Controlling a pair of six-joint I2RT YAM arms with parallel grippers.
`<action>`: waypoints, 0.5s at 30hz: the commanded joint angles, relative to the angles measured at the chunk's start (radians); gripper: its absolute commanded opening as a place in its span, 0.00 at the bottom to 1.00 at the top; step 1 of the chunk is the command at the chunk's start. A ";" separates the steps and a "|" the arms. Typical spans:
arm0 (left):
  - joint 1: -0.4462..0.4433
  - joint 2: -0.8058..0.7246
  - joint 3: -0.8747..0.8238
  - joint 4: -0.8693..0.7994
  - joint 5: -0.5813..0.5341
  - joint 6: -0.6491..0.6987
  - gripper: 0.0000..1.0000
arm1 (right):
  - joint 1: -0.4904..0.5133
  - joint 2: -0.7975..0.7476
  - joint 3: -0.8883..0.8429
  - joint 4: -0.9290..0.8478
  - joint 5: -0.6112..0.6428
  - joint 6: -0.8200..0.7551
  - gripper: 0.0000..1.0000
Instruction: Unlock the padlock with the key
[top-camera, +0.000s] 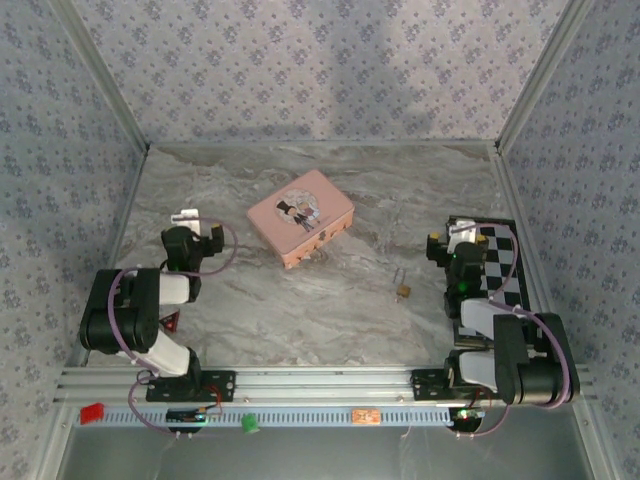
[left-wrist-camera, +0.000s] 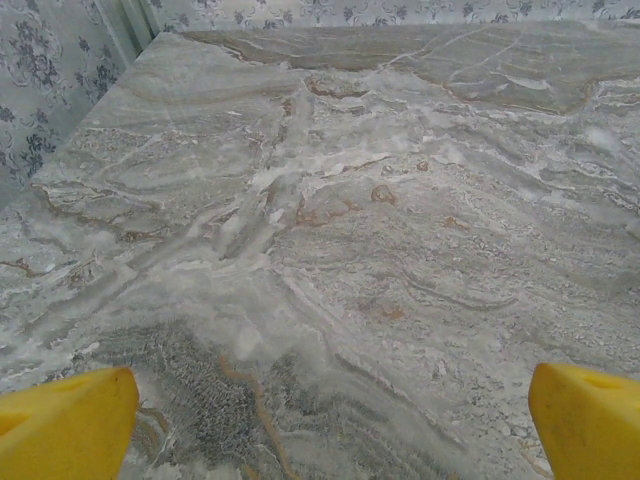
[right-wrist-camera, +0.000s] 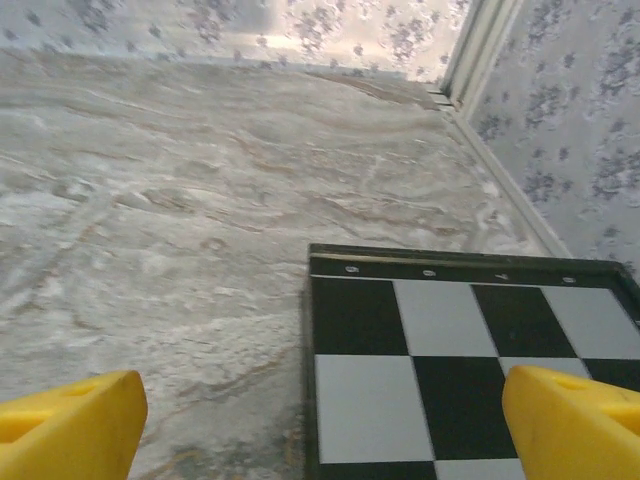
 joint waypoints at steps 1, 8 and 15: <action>0.003 -0.001 0.013 -0.005 0.020 -0.018 1.00 | 0.044 -0.008 -0.004 0.055 -0.037 -0.047 0.99; 0.004 -0.001 0.014 -0.006 0.021 -0.017 1.00 | 0.000 0.161 0.006 0.223 -0.153 -0.006 0.99; 0.003 -0.001 0.014 -0.007 0.021 -0.018 1.00 | 0.009 0.270 0.080 0.177 -0.137 -0.018 0.99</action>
